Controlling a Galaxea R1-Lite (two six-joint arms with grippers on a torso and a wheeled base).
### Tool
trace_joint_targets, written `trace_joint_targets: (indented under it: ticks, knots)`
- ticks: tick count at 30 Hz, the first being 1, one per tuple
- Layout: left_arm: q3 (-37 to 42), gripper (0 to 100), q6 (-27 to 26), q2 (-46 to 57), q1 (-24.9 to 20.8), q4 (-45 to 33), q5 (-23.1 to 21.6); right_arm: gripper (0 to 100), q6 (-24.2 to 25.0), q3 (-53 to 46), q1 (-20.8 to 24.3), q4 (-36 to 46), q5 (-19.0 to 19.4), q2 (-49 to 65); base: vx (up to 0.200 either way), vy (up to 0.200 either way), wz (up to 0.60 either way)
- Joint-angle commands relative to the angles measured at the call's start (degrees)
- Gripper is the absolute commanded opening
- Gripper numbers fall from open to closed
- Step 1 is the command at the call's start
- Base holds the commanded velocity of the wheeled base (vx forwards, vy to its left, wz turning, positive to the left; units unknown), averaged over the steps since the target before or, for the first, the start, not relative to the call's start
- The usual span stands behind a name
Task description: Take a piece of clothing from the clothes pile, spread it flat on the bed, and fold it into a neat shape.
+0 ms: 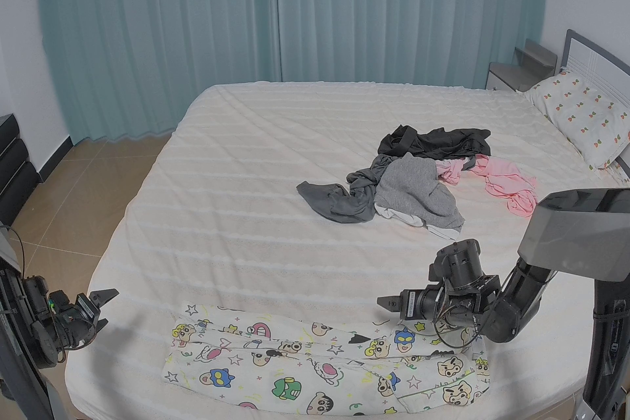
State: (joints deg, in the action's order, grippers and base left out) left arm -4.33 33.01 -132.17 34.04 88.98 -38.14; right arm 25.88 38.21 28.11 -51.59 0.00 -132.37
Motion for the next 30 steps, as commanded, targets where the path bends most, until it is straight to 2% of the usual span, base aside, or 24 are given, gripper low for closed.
trace_joint_targets:
  ticks: [1, 12, 13, 25, 30]
  knots:
    - [0.11, 100, -0.32, -0.46, -0.02, 1.02, 0.0, 100, -0.39, -0.06, 0.54, -0.44, 0.44, -4.3, 0.0, 0.0, 0.0]
    - [0.11, 100, -0.32, -0.54, -0.02, 1.02, 0.09, 100, -0.3, -0.15, 0.45, -0.62, 0.53, -4.22, 0.0, 0.0, 0.0]
    - [0.11, 100, -0.32, -0.54, -0.02, 1.02, 0.09, 0, -0.13, -0.32, 0.54, -0.7, 0.53, -4.04, 0.0, 0.0, 0.0]
    - [0.11, 100, -0.32, -0.54, -0.02, 1.02, 0.09, 0, 0.49, -1.99, 1.07, -0.88, 0.53, 1.06, 0.0, 0.0, 0.0]
    - [0.11, 100, -0.32, -0.54, -0.02, 1.02, 0.09, 0, 0.84, -1.73, 4.5, -0.7, 0.35, 2.2, 0.0, 0.0, 0.0]
